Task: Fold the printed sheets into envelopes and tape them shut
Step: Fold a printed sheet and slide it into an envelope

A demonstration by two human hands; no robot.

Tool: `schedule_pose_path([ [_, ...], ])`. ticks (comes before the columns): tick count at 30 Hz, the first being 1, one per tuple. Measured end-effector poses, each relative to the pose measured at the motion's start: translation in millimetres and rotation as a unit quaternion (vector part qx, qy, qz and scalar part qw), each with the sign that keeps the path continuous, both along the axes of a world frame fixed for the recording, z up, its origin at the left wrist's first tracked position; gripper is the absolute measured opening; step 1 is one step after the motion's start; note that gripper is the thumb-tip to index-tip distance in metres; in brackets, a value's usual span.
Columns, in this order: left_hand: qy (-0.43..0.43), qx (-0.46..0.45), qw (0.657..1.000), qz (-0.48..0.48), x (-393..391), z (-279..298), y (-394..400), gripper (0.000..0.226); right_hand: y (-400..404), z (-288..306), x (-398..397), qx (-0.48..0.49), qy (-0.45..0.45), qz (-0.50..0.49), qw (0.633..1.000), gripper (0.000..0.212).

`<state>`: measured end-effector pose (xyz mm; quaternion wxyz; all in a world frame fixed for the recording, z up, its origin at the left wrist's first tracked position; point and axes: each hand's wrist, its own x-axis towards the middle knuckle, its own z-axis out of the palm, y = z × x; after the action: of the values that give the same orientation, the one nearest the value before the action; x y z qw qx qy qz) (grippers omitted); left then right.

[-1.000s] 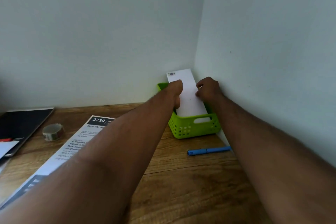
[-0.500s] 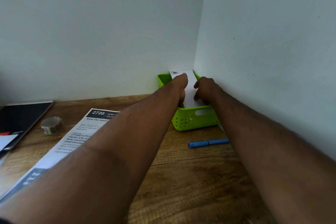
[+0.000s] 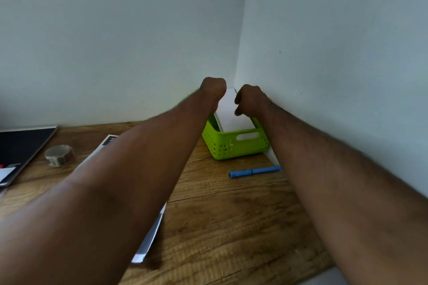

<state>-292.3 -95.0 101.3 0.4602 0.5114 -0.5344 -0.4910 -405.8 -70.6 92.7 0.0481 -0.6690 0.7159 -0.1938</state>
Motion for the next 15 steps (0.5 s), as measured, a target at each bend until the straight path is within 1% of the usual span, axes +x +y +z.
schedule_pose_path([
  [1, -0.086, -0.057, 0.994, 0.023, 10, 0, 2, 0.044, 2, 3, 6, -0.009, 0.006, 0.006, 1.000, 0.040],
  [2, -0.181, -0.120, 0.975, 0.043, 23, -5, 2, 0.044, 3, 6, 12, -0.020, 0.012, 0.013, 1.000, 0.039],
  [3, -0.273, -0.175, 0.945, 0.047, 42, -10, 6, 0.046, 5, 9, 22, -0.035, 0.013, 0.022, 0.999, 0.038],
  [4, -0.343, -0.219, 0.913, 0.036, 59, -16, 10, 0.049, 6, 12, 30, -0.051, 0.010, 0.033, 0.998, 0.037],
  [7, -0.524, -0.246, 0.815, -0.019, 120, -39, 31, 0.052, 16, 16, 71, -0.086, -0.004, 0.074, 0.993, 0.032],
  [8, -0.582, -0.229, 0.780, -0.023, 143, -50, 39, 0.049, 21, 14, 88, -0.083, -0.007, 0.097, 0.992, 0.033],
  [10, -0.667, -0.174, 0.724, -0.021, 185, -71, 57, 0.040, 33, 4, 124, -0.062, -0.004, 0.152, 0.986, 0.035],
  [11, -0.691, -0.142, 0.709, -0.029, 200, -81, 65, 0.041, 39, -4, 141, -0.049, 0.003, 0.175, 0.983, 0.035],
  [12, -0.701, -0.109, 0.704, -0.038, 211, -91, 74, 0.045, 44, -14, 155, -0.033, 0.009, 0.195, 0.980, 0.033],
  [13, -0.698, -0.088, 0.710, -0.038, 221, -99, 83, 0.050, 47, -26, 170, -0.018, 0.013, 0.211, 0.977, 0.033],
  [15, -0.687, -0.094, 0.720, -0.008, 230, -110, 98, 0.055, 52, -49, 191, 0.015, 0.032, 0.231, 0.972, 0.033],
])
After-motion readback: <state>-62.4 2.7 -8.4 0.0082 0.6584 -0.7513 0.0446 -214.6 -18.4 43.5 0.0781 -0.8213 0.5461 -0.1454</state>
